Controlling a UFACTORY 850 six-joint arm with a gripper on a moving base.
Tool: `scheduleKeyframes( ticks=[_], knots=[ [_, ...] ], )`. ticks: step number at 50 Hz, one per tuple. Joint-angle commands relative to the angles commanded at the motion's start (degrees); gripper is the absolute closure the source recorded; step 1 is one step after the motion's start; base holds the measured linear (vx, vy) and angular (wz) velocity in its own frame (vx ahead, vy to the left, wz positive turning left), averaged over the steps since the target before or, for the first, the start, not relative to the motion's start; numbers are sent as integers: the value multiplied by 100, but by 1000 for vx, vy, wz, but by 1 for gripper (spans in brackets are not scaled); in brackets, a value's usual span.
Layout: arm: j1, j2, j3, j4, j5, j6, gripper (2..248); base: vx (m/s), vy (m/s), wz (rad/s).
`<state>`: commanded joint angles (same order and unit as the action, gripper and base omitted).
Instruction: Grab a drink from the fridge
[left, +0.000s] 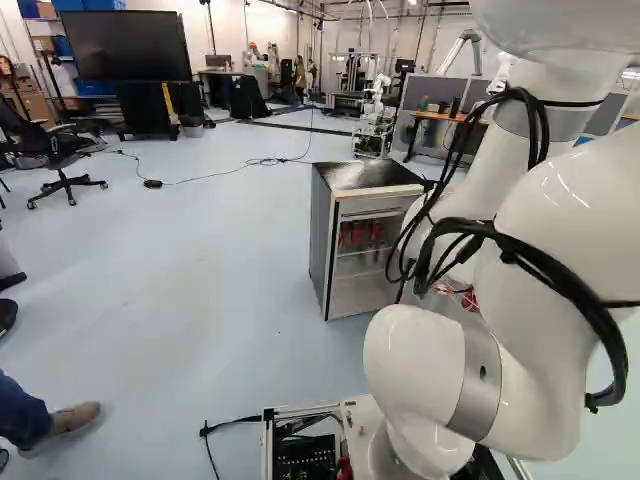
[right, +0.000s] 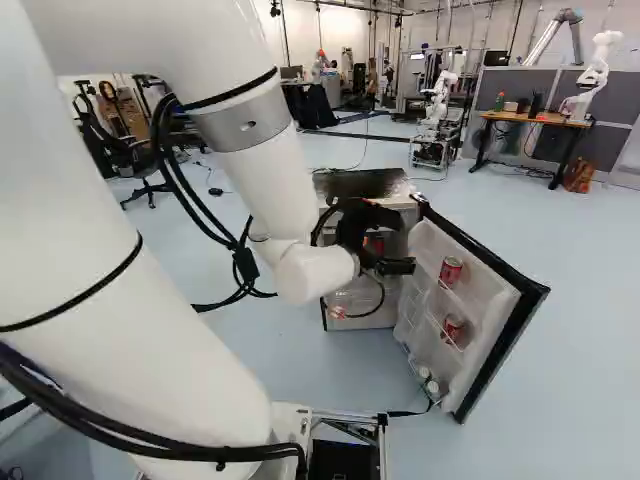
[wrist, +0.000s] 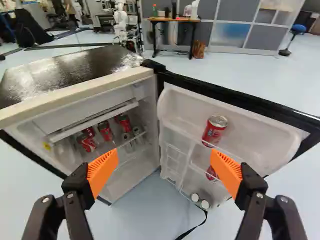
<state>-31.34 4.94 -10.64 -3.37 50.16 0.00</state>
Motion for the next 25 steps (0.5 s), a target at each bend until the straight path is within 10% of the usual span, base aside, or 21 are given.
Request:
scheduleKeyframes(
  ticks=[25],
  knots=[
    [288, -40, 249, -683, 0, 0, 3, 0, 0, 0]
  ],
)
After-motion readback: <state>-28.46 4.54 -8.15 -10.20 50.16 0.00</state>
